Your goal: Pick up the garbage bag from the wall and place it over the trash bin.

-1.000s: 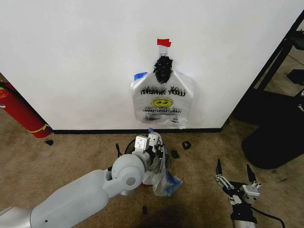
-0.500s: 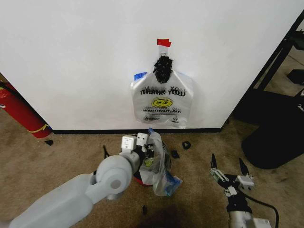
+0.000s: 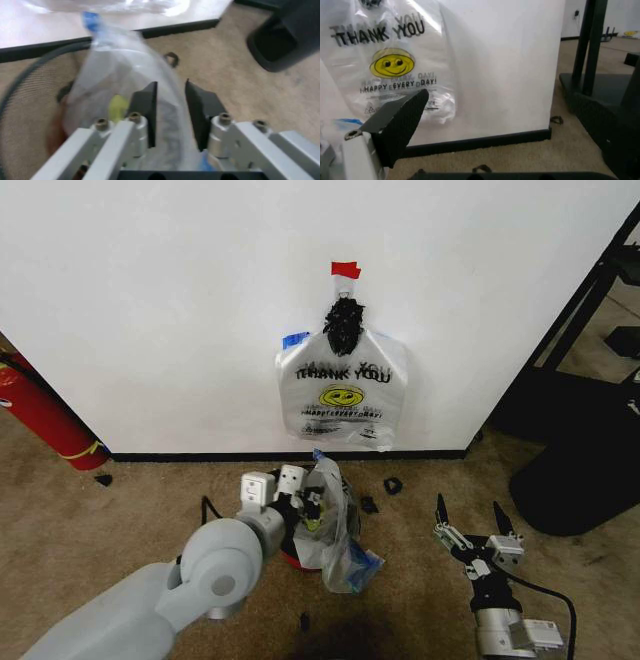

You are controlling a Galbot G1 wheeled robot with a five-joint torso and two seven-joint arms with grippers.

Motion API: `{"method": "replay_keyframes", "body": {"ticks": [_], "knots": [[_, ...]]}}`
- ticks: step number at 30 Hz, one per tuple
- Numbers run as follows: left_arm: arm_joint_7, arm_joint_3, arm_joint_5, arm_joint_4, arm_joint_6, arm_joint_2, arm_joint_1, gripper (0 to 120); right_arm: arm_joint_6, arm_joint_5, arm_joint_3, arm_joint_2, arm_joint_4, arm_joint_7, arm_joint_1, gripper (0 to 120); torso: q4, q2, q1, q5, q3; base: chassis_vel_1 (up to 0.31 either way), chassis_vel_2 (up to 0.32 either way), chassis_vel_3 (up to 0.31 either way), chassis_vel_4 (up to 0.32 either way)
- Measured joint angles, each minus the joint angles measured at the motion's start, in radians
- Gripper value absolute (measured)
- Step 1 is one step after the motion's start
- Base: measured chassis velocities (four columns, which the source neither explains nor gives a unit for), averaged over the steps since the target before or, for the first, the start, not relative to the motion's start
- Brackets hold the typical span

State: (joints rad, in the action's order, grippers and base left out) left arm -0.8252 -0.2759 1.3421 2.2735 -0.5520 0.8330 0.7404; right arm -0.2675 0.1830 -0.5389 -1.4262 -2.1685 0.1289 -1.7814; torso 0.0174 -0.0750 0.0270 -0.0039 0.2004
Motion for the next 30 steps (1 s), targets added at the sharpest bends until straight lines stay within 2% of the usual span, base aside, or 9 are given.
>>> {"method": "replay_keyframes", "body": {"ticks": [5,6,8,13,18,19,25,26,30], "knots": [[0.007,-0.043,-0.002,-0.002,-0.003,0.017,-0.025,43,-0.012,0.0,-0.006,-0.006,0.0,-0.001,-0.016,100,0.0004,0.0,0.0,0.0,0.0,0.0,0.0,0.0,0.0],[0.002,-0.07,-0.004,-0.02,-0.01,0.031,-0.046,49,-0.018,-0.001,-0.008,-0.01,0.0,-0.004,-0.025,100,-0.0006,0.0,0.0,0.0005,0.0,0.0,0.0,0.0,0.0],[-0.028,-0.118,-0.008,-0.069,-0.029,0.062,-0.093,59,-0.029,-0.002,-0.012,-0.015,-0.003,-0.013,-0.043,100,0.0002,0.0,0.0,0.0003,0.0,0.0,0.0,0.0,0.0],[-0.057,-0.145,-0.013,-0.113,-0.048,0.076,-0.117,75,-0.036,0.0,-0.021,-0.017,-0.006,-0.014,-0.048,100,-0.0003,0.0,0.0,0.0001,0.0,0.0,0.0,0.0,0.0],[-0.063,-0.157,-0.021,-0.151,-0.027,0.098,-0.126,58,-0.038,0.001,-0.023,-0.018,-0.004,-0.014,-0.047,100,-0.0002,0.0,0.0,0.0001,0.0,0.0,0.0,0.0,0.0],[-0.063,-0.157,-0.021,-0.151,-0.027,0.098,-0.126,58,-0.038,0.001,-0.023,-0.018,-0.004,-0.014,-0.047,100,-0.0002,0.0,0.0,0.0001,0.0,0.0,0.0,0.0,0.0],[-0.063,-0.162,-0.018,-0.171,-0.013,0.108,-0.133,31,-0.04,0.003,-0.024,-0.018,0.005,-0.013,-0.046,100,-0.0001,0.0,0.0,0.0001,0.0,0.0,0.0,0.0,0.0],[-0.063,-0.162,-0.018,-0.171,-0.013,0.108,-0.133,31,-0.04,0.003,-0.024,-0.018,0.005,-0.013,-0.046,100,-0.0001,0.0,0.0,0.0001,0.0,0.0,0.0,0.0,0.0],[-0.063,-0.168,-0.015,-0.179,-0.012,0.111,-0.132,16,-0.04,0.006,-0.026,-0.018,0.009,-0.013,-0.041,100,-0.0002,0.0,0.0,0.0,0.0,0.0,0.0,0.0,0.0]]}}
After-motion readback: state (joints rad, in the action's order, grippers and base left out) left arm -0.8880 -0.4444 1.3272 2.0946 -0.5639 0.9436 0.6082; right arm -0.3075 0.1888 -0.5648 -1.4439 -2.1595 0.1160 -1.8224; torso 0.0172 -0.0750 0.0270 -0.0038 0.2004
